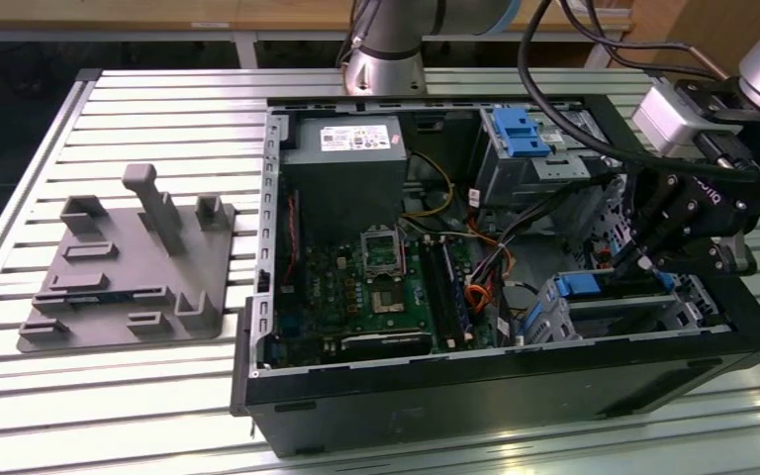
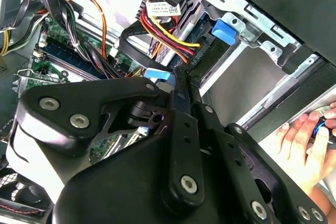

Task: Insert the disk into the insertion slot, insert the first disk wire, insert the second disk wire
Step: 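Insert the second disk wire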

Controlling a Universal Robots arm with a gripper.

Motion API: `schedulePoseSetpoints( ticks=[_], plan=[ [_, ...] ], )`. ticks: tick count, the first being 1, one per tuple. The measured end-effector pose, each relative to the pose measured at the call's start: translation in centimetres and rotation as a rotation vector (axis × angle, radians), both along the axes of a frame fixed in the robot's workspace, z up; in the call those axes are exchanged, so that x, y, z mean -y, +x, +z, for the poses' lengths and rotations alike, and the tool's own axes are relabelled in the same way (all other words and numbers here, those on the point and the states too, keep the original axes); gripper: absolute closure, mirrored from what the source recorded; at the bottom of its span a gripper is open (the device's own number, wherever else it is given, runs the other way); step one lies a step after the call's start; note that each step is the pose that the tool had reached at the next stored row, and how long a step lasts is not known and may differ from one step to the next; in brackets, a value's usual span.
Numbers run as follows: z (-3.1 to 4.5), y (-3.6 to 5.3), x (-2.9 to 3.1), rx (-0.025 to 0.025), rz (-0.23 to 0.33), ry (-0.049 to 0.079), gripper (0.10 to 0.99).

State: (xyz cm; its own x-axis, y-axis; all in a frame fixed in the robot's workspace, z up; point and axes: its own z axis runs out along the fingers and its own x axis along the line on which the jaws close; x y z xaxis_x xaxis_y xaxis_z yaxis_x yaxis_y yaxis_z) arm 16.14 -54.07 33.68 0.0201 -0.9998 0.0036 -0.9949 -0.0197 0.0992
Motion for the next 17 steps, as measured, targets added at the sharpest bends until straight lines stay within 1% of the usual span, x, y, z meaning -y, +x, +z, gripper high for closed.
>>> schedulePoseSetpoints(
  ticks=[17],
  plan=[
    [-0.3, 0.1, 0.0, 0.0, -0.002, 0.0, 0.941]
  ],
)
